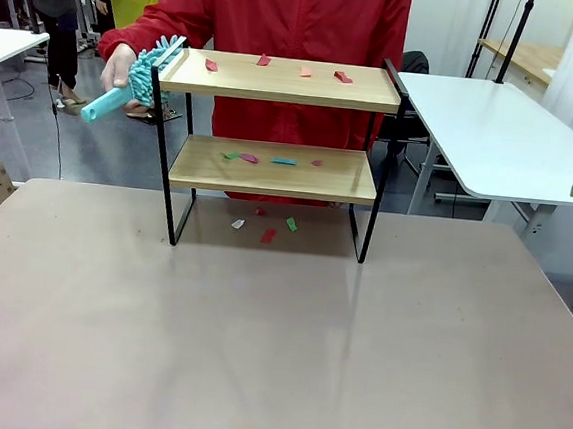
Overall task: Clean the shelf.
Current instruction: Pick up the Duster handed by the human.
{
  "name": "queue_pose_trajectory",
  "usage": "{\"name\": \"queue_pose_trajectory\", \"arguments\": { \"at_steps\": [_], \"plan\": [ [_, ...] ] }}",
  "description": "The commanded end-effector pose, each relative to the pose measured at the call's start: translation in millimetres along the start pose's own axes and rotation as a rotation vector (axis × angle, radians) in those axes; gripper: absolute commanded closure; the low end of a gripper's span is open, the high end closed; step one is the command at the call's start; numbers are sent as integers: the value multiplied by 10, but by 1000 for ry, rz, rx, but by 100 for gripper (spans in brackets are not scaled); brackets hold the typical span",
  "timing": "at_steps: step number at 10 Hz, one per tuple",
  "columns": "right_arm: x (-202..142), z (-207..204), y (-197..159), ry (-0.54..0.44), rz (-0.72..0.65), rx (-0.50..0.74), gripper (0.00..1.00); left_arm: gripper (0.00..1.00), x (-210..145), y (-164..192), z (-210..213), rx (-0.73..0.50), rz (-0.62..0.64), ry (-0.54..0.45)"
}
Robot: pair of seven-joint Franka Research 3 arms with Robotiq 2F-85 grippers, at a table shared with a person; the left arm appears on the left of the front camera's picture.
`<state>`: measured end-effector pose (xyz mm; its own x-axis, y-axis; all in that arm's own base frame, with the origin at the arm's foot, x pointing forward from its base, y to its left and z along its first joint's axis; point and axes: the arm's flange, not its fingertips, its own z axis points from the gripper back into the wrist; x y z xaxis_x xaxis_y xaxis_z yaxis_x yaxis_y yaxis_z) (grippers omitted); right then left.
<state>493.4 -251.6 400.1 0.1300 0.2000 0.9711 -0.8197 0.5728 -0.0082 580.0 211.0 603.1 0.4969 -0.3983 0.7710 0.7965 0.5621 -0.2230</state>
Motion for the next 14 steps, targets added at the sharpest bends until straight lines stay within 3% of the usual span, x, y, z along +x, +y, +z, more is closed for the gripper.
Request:
{"name": "queue_pose_trajectory", "arguments": {
  "at_steps": [1, 3, 6, 7, 8, 11, 12, 13, 14],
  "plan": [
    [29, -7, 3, -3, 5, 0, 0, 0, 338, -392, -52, 50, 123, 169],
    [29, -7, 3, -3, 5, 0, 0, 0, 609, -1062, -88, 140, 181, 259],
    [29, -7, 3, -3, 5, 0, 0, 0, 897, -1743, -400, 341, 237, 311],
    [29, -7, 3, -3, 5, 0, 0, 0, 953, -1933, -604, 452, 336, 279],
    [29, -7, 3, -3, 5, 0, 0, 0, 930, -2089, -777, 475, 302, 244],
    [29, -7, 3, -3, 5, 0, 0, 0, 816, -2332, -1221, 585, 310, 155],
    [29, -7, 3, -3, 5, 0, 0, 0, 774, -2406, -1295, 557, 283, 194],
    [29, -7, 3, -3, 5, 0, 0, 0, 738, -2407, -1348, 539, 290, 168],
    [29, -7, 3, -3, 5, 0, 0, 0, 871, -2304, -1294, 529, 285, 178]
  ]
}}
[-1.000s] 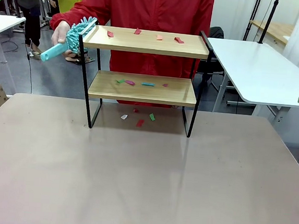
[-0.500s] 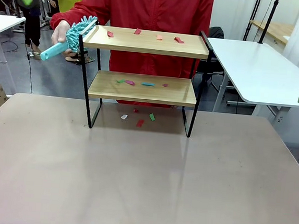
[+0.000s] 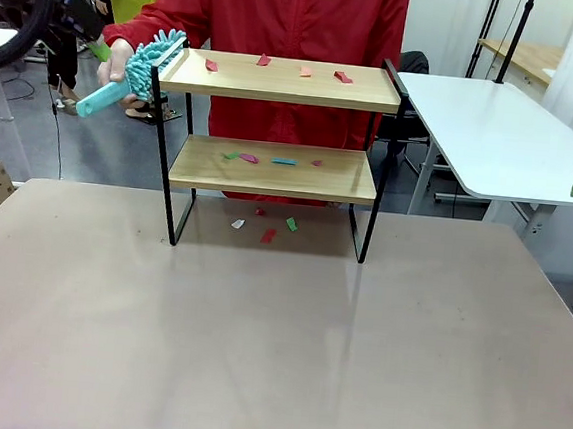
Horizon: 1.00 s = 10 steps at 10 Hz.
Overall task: Clean the shelf.
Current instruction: Pick up the Duster handed by the human.
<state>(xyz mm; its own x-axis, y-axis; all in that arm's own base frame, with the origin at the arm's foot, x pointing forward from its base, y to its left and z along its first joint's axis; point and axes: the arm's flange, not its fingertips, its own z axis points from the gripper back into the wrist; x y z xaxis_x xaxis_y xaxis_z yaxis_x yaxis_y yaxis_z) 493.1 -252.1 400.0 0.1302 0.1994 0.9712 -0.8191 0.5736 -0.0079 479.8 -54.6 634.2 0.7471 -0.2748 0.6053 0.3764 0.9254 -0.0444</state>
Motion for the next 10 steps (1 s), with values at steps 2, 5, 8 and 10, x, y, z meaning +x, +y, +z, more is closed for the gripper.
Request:
{"name": "queue_pose_trajectory", "arguments": {
  "at_steps": [2, 5, 8, 10],
  "plan": [
    [32, -12, 4, -2, 6, 1, 0, 0, 76, 83, 76, 5, 7, 2],
    [32, -12, 4, -2, 6, 1, 0, 0, -110, -171, -78, 111, -11, 31],
    [32, -12, 4, -2, 6, 1, 0, 0, -211, -326, -238, 220, -22, 55],
    [32, -12, 4, -2, 6, 1, 0, 0, -336, -346, -325, 231, 5, 38]
  ]
}}
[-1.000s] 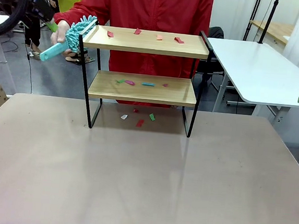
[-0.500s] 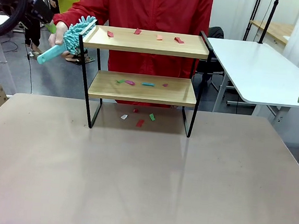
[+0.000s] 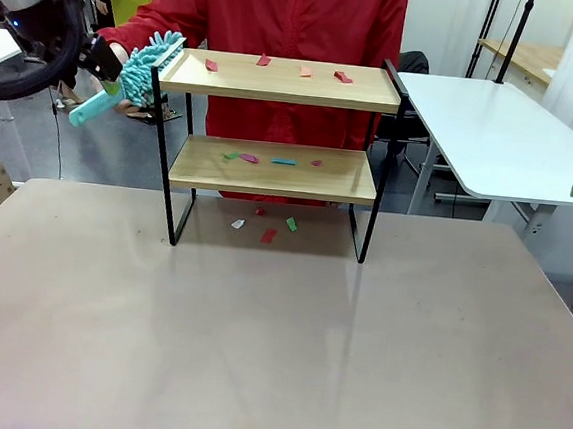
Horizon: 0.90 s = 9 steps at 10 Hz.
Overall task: Clean the shelf.
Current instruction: Pick up the Duster handed by the human.
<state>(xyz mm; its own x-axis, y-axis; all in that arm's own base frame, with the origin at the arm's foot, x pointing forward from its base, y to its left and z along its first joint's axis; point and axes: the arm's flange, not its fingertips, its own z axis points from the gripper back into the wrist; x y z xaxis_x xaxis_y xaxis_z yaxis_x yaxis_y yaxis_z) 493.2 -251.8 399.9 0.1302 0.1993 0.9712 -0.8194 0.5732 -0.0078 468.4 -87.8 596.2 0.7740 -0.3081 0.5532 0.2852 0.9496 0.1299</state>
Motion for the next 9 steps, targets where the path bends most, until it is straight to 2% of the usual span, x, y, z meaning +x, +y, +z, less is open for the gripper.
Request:
{"name": "queue_pose_trajectory", "arguments": {
  "at_steps": [1, 4, 9],
  "plan": [
    [32, -10, 3, -2, 6, 1, 0, 0, -159, -19, -63, 20, 40, -20],
    [32, -10, 3, -2, 6, 1, 0, 0, -265, -37, -196, -61, 75, -20],
    [32, -10, 3, -2, 6, 1, 0, 0, -306, -55, -321, -43, 97, -27]
  ]
}}
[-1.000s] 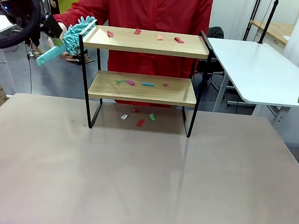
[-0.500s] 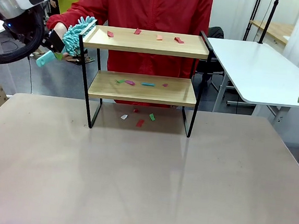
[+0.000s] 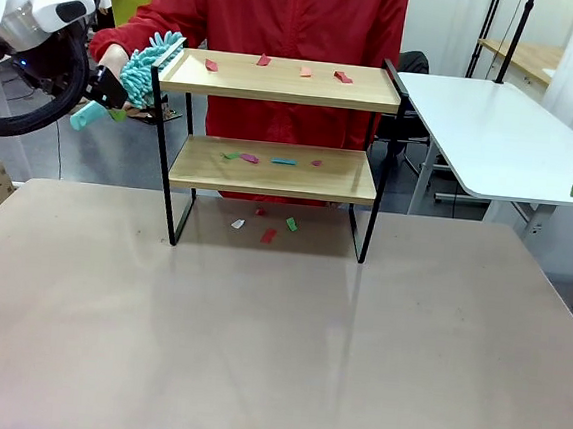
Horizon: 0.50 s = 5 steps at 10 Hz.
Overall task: Clean the shelf.
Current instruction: Pick up the Duster handed by the human.
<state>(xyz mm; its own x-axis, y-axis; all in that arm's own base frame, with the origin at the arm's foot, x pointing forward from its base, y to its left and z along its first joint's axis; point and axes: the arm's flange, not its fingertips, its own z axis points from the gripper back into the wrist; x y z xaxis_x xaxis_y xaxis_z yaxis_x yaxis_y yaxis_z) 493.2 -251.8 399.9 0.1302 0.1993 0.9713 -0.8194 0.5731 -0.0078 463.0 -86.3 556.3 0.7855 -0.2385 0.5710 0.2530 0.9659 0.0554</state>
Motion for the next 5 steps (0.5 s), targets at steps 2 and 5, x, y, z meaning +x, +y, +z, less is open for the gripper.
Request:
{"name": "queue_pose_trajectory", "arguments": {
  "at_steps": [2, 5],
  "plan": [
    [31, -9, 3, -2, 6, 1, 0, 0, -38, 3, -57, 6, 27, -28],
    [31, -9, 3, -2, 6, 1, 0, 100, -16, 17, -57, 21, 30, -9]
  ]
}}
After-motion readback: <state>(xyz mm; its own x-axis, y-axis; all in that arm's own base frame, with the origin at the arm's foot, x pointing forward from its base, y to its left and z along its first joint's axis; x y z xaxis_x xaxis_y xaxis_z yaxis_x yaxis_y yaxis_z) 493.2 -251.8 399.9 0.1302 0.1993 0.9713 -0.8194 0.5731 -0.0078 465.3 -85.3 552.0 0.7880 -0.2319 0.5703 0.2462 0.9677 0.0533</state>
